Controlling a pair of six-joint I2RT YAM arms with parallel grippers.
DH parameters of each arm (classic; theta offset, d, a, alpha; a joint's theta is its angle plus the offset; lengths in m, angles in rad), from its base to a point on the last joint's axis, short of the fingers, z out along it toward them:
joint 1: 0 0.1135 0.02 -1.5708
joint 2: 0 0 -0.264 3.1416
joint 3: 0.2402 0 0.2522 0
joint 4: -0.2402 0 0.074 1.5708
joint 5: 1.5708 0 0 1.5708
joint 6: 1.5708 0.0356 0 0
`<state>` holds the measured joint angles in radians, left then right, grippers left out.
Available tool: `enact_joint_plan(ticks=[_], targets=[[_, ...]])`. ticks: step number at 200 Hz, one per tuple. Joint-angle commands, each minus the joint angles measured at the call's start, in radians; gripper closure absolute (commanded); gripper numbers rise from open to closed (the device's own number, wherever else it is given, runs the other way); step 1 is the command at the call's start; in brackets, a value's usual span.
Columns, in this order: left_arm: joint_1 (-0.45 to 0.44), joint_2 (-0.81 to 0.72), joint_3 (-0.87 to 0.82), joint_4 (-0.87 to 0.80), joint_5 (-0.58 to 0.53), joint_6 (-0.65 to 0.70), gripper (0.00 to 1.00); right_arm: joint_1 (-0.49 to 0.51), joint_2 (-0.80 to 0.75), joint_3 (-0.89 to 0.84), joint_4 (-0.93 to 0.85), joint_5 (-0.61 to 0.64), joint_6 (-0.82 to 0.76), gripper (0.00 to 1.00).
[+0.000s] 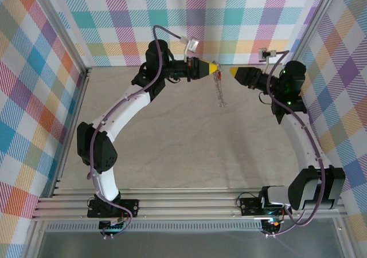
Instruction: Put the keys on the keyring
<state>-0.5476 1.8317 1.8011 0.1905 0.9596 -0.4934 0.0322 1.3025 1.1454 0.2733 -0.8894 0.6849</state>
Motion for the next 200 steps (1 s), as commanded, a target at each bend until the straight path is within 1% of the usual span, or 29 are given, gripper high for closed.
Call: enact_joint_plan(ticks=[1,54,107,150,200], targets=[[-0.003,-0.063,-0.008,0.17,-0.019,-0.08,1.0,0.011,-0.023,-0.066,0.052,0.125,0.01,0.5],[-0.003,-0.051,-0.003,0.215,-0.008,-0.124,1.0,0.11,-0.059,-0.096,0.0,0.165,-0.101,0.45],[-0.003,-0.049,-0.003,0.216,0.005,-0.131,1.0,0.18,-0.068,-0.061,-0.043,0.174,-0.186,0.39],[-0.005,-0.049,-0.005,0.214,0.009,-0.132,1.0,0.208,-0.074,-0.035,-0.062,0.211,-0.224,0.34],[-0.005,-0.048,-0.008,0.207,0.004,-0.13,1.0,0.224,-0.092,-0.015,-0.079,0.245,-0.251,0.33]])
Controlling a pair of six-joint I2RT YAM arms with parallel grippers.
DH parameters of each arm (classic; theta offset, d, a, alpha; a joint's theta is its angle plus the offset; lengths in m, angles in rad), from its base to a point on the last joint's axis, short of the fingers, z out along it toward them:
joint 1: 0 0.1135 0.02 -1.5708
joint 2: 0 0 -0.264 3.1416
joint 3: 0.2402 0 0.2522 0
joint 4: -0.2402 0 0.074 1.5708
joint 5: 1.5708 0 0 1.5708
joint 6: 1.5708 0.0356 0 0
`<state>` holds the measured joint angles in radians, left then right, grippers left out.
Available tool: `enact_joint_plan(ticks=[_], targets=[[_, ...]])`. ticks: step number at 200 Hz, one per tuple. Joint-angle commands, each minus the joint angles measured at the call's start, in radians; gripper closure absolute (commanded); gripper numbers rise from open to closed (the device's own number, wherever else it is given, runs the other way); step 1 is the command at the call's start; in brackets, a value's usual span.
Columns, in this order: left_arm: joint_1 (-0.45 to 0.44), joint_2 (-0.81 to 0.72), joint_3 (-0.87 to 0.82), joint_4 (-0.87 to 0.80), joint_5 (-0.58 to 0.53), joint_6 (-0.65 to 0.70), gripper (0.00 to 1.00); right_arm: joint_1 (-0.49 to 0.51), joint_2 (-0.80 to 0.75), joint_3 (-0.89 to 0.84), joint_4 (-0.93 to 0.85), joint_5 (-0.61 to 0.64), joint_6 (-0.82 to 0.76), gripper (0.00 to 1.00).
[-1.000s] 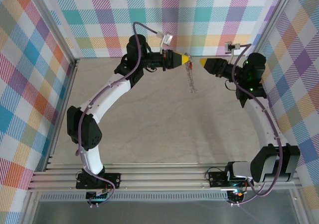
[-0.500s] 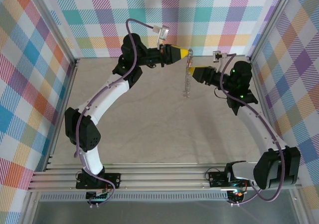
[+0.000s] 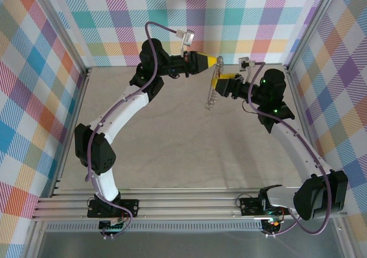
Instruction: Put the keys on the keyring
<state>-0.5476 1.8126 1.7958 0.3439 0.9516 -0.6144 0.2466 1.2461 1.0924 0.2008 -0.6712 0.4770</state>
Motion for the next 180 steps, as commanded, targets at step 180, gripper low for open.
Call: enact_joint_plan(ticks=[180], targets=[[-0.006,-0.019,-0.003,0.042,-0.009,-0.009,1.0,0.048,0.019,0.114,-0.058,0.065,-0.09,0.61]])
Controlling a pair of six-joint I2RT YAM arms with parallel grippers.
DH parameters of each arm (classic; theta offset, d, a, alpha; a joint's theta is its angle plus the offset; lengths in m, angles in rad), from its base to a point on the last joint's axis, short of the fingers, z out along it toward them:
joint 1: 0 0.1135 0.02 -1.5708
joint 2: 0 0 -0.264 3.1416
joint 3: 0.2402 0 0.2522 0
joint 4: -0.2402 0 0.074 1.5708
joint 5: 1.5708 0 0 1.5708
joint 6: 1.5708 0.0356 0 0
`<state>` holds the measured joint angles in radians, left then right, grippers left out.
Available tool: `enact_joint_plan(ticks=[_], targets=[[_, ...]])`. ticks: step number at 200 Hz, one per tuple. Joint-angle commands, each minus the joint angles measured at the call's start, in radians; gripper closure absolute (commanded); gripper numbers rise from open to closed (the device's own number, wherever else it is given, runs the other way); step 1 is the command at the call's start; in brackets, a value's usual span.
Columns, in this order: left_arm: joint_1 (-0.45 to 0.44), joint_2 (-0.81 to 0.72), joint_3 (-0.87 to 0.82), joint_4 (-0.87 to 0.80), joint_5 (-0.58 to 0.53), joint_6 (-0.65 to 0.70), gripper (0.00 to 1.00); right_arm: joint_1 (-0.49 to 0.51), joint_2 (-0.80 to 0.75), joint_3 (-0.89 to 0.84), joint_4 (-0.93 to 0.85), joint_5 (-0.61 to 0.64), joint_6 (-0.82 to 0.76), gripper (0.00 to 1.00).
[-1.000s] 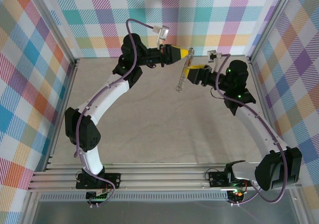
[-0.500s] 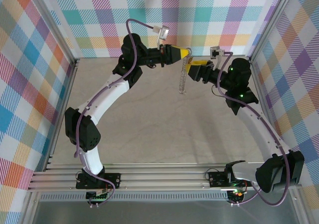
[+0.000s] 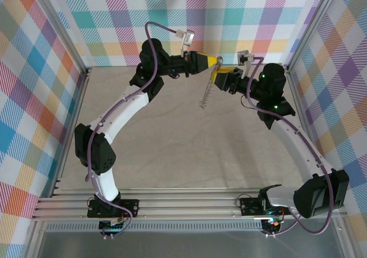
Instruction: Put the keys on the keyring
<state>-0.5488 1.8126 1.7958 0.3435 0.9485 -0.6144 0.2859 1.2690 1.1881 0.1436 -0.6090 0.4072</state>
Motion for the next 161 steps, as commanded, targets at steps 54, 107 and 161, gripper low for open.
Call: enact_joint_plan(ticks=[54,107,161], targets=[[-0.005,-0.024,-0.01,0.042,-0.023,-0.009,1.0,0.015,-0.011,0.016,-0.006,-0.018,-0.021,0.89],[-0.005,-0.03,-0.021,0.045,-0.034,-0.009,1.0,0.026,-0.013,0.019,-0.016,-0.032,-0.024,1.0],[-0.005,-0.04,-0.032,0.049,-0.055,-0.007,1.0,0.034,-0.019,0.013,-0.031,-0.038,-0.027,1.0]])
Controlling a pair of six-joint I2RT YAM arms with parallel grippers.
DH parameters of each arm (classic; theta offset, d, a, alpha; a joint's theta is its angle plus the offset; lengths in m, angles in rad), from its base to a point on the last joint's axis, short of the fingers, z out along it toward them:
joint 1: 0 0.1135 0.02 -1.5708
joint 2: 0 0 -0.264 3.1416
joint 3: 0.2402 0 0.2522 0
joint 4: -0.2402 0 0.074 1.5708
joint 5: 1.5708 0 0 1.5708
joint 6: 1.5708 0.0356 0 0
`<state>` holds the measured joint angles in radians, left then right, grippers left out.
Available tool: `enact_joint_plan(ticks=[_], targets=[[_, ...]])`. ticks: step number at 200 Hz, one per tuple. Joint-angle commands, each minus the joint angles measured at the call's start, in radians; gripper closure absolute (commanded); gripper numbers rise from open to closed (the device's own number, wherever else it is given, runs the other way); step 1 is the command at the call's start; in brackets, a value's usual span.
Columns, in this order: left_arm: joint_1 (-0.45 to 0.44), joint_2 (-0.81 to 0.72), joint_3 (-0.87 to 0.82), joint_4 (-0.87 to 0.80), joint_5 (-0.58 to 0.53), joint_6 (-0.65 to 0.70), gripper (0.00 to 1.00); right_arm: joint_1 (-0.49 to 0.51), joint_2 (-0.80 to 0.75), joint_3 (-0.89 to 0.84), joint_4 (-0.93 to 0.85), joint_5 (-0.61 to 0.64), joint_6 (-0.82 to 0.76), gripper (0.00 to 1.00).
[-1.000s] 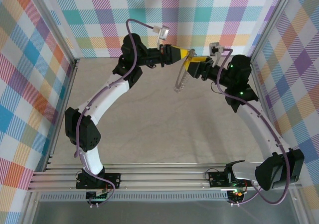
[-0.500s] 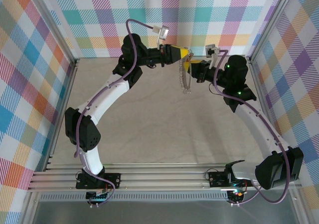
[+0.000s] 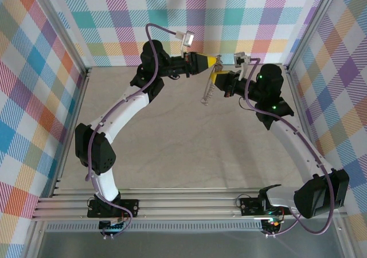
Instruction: Put the keys on the keyring
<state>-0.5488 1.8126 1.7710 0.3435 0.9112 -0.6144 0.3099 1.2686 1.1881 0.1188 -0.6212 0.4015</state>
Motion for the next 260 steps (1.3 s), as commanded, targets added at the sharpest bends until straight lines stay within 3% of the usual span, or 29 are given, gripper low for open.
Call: enact_joint_plan(ticks=[1,80,93,112,147,183,260], targets=[[-0.005,-0.04,-0.008,0.049,-0.019,-0.007,1.0,0.011,-0.018,0.013,-0.006,-0.028,-0.021,1.0],[-0.005,-0.041,-0.015,0.061,-0.046,-0.01,1.0,0.052,-0.047,-0.004,-0.126,-0.16,-0.091,1.0],[-0.005,-0.038,-0.015,0.064,-0.045,-0.012,1.0,0.052,-0.064,-0.025,-0.137,-0.145,-0.096,0.75],[-0.005,-0.039,-0.015,0.065,-0.045,-0.013,1.0,0.046,-0.104,-0.056,-0.142,-0.111,-0.101,0.64],[-0.005,-0.043,-0.018,0.065,-0.042,-0.013,1.0,-0.017,-0.171,-0.088,-0.149,-0.095,-0.081,0.64],[-0.005,-0.047,-0.02,0.066,-0.038,-0.014,1.0,-0.117,-0.209,-0.123,-0.026,-0.05,0.055,0.68],[-0.005,-0.058,-0.032,0.068,-0.057,-0.022,1.0,-0.127,-0.089,-0.071,0.313,-0.017,0.377,0.67]])
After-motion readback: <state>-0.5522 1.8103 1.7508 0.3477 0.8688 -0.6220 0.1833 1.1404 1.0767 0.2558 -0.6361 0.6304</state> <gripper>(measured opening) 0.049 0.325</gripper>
